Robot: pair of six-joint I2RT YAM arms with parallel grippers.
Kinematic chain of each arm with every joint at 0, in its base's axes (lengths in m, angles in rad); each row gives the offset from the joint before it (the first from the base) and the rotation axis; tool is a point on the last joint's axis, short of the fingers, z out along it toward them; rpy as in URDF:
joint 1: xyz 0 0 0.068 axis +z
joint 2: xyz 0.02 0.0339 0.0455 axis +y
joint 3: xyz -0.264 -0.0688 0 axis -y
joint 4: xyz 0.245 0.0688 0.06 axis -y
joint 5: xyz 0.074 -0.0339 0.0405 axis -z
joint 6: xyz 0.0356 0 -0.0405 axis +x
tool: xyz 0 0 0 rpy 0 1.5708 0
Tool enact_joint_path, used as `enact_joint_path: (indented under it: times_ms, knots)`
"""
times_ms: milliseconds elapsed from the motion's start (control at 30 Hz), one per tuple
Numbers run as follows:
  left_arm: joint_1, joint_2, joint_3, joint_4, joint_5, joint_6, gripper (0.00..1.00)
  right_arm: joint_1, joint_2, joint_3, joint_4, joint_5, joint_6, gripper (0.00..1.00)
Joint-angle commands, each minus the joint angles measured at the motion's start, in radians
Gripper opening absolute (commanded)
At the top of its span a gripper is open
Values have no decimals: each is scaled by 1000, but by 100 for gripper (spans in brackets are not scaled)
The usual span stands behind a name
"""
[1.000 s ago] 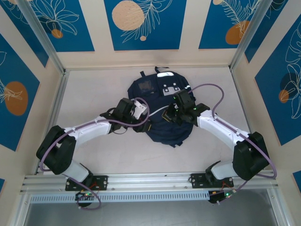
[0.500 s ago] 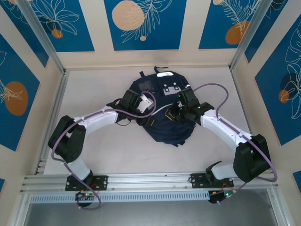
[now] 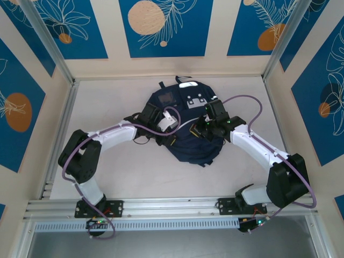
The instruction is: Pack books, pencil case, and school supplies into a backpack
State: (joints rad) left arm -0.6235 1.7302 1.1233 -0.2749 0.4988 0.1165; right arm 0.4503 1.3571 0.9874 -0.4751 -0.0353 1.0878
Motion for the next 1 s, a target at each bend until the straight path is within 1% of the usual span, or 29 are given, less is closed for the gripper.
enact_joint_path:
  times_ms: [0,133,300,433,567,733,967]
  knots:
    - [5,31,35,16,31,3,32,-13,-24,39,7,0,-13,0]
    - [5,51,42,29,36,-7,31,-13,-27,33,7,-2,-12,0]
    - [5,39,29,60,6,-21,11,-12,-30,26,5,1,-12,0]
    - [5,6,13,61,-2,-30,0,-7,-34,19,0,11,-13,0]
    - [5,-32,-16,70,7,-55,0,-4,-34,5,9,12,-7,0]
    - [-4,-96,-90,137,45,-117,0,6,-24,-20,46,-4,9,0]
    - [-49,-141,-184,237,69,-190,0,31,-1,-44,110,-31,32,0]
